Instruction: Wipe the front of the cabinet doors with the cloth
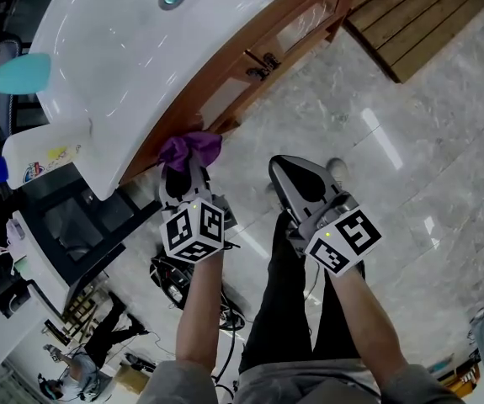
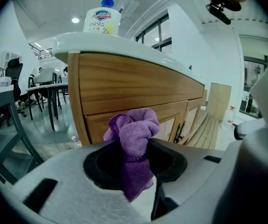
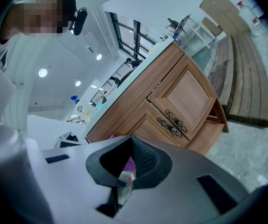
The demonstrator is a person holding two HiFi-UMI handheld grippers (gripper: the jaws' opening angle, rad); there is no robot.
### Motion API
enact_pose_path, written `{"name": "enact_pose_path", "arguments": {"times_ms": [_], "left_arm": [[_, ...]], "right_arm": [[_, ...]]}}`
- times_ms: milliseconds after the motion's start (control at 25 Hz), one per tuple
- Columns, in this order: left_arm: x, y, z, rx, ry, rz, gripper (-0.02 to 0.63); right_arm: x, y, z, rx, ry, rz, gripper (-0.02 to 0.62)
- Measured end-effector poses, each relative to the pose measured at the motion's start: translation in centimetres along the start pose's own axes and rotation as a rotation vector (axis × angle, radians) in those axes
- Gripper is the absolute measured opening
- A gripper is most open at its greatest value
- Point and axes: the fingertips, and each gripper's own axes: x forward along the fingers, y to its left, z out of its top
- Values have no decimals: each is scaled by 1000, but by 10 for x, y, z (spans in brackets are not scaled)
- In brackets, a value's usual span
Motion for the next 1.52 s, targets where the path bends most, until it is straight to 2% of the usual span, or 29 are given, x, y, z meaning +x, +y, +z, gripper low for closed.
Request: {"name": "enact_pose_path", "arguments": {"times_ms": [1520], "left_arm": [[63,-117,19,43,37,-136,140]], "right_arm": [[-29,-77,61,41,-68,-93,9]]}}
